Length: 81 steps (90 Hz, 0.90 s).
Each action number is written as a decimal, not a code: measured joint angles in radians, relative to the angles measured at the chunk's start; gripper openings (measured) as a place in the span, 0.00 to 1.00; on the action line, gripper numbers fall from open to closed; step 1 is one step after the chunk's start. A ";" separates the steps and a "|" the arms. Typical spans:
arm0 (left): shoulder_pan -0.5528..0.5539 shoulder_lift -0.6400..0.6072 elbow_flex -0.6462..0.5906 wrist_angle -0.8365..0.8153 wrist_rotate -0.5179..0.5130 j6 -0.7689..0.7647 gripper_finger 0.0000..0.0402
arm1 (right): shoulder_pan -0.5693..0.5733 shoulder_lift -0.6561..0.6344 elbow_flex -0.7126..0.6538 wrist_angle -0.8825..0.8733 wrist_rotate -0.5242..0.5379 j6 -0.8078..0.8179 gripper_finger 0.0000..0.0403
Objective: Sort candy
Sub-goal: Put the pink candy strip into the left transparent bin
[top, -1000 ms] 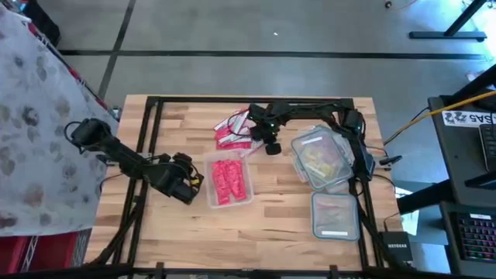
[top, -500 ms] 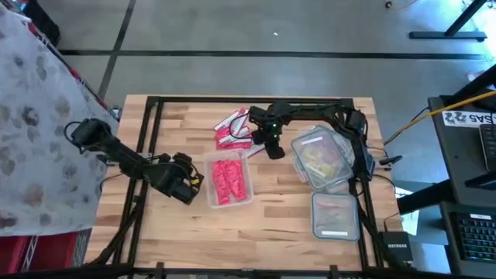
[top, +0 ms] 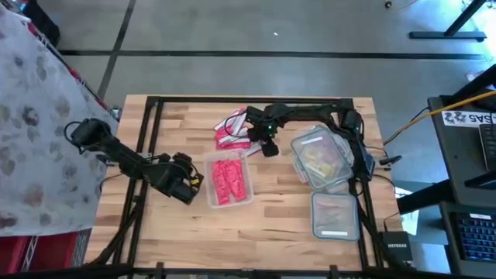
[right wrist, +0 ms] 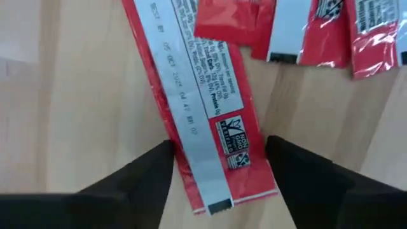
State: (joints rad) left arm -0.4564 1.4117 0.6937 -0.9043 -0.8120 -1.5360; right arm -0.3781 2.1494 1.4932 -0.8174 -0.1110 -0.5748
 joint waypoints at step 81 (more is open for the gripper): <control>0.000 0.000 0.000 0.005 -0.011 0.001 0.00 | 0.047 -0.362 0.053 0.080 -0.022 -0.084 0.07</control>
State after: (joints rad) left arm -0.4564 1.4116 0.6937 -0.8993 -0.8230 -1.5349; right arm -0.3316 1.7872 1.5465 -0.7373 -0.1333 -0.6588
